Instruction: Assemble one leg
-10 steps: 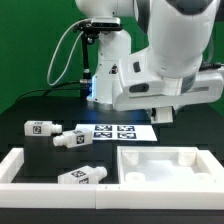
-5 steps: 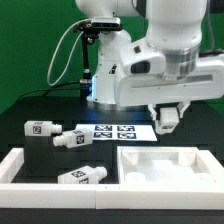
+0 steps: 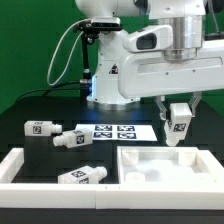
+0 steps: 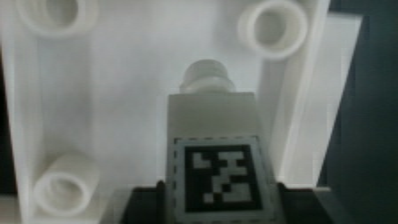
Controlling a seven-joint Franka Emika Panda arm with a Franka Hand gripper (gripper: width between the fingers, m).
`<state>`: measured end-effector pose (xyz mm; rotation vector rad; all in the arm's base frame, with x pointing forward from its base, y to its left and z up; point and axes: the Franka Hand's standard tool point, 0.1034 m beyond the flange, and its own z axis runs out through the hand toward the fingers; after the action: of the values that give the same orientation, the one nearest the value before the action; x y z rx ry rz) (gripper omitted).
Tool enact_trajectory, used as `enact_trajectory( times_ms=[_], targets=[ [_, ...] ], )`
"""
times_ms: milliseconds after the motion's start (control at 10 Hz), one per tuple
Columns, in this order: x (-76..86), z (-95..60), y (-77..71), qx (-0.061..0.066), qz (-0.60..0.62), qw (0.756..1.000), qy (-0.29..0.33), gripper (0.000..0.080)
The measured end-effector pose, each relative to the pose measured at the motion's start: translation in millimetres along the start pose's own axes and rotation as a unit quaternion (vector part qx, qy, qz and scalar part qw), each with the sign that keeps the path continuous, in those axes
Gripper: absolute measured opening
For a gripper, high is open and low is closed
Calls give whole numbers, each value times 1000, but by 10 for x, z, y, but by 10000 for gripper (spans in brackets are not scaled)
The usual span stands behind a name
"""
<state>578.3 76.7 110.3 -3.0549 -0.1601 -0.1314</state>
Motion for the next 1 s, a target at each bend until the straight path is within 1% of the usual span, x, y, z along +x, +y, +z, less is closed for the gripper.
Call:
enact_trajectory(
  times_ms=[100, 200, 300, 400, 500, 600, 700, 1000],
  targets=[
    [-12, 20, 13, -3, 0, 1000, 20, 285],
    [62, 15, 18, -8, -1, 998, 64, 285],
    [217, -2, -48, -9, -6, 993, 117, 285],
    [347, 9, -120, -8, -11, 988, 153, 285],
    [471, -6, -158, -9, -13, 981, 193, 285],
    [512, -9, -170, -13, -15, 970, 244, 285],
    [459, 48, -153, -15, -17, 969, 245, 285],
    [456, 64, -162, -14, -19, 970, 240, 285]
  ],
)
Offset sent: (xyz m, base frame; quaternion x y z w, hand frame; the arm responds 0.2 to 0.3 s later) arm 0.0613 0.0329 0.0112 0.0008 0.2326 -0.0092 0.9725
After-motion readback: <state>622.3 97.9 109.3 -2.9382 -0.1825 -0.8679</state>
